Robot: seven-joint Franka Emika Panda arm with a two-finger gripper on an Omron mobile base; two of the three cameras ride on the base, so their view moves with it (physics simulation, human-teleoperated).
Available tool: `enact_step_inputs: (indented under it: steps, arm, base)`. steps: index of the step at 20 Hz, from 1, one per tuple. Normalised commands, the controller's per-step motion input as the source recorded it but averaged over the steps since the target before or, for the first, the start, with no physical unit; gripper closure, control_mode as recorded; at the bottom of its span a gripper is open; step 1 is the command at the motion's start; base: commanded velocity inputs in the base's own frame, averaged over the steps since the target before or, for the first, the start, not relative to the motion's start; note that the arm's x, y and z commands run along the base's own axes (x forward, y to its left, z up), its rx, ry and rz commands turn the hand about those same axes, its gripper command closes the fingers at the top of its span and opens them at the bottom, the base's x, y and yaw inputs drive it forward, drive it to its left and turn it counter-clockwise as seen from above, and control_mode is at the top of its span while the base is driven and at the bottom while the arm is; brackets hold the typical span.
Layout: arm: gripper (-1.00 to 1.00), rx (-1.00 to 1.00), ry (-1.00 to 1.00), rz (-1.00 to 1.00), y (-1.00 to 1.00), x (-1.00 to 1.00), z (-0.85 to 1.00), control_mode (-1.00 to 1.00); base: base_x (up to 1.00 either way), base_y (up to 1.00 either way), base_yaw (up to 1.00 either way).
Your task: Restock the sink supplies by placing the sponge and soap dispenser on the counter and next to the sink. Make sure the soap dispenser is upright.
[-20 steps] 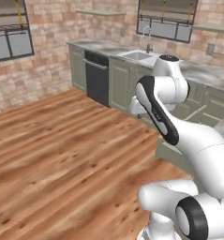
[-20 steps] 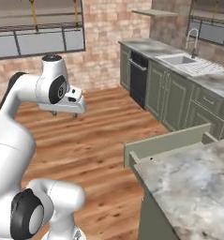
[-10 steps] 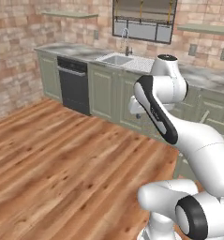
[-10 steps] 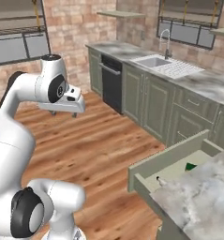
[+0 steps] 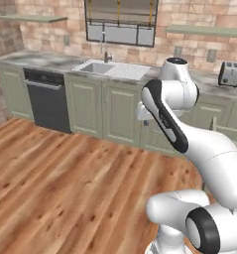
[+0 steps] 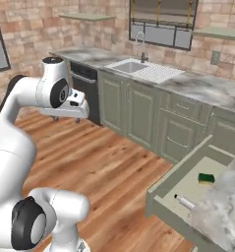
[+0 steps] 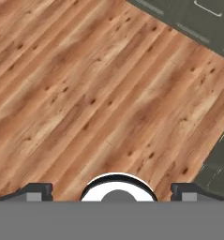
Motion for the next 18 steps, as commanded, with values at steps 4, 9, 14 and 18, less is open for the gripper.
enact_step_inputs:
  steps: [4,9,14,18]
  arm:
    - [-1.0,0.0,0.0,0.0,0.0,0.0,0.0,1.0]
    - [-1.0,0.0,0.0,0.0,0.0,0.0,0.0,1.0]
    - [-1.0,0.0,0.0,0.0,0.0,0.0,0.0,1.0]
    - [-1.0,0.0,0.0,0.0,0.0,0.0,0.0,1.0]
  base:
    - [0.55,0.48,-0.49]
    - [0.5,0.43,-0.51]
    - [0.35,0.29,-0.53]
    - [0.23,0.31,-0.51]
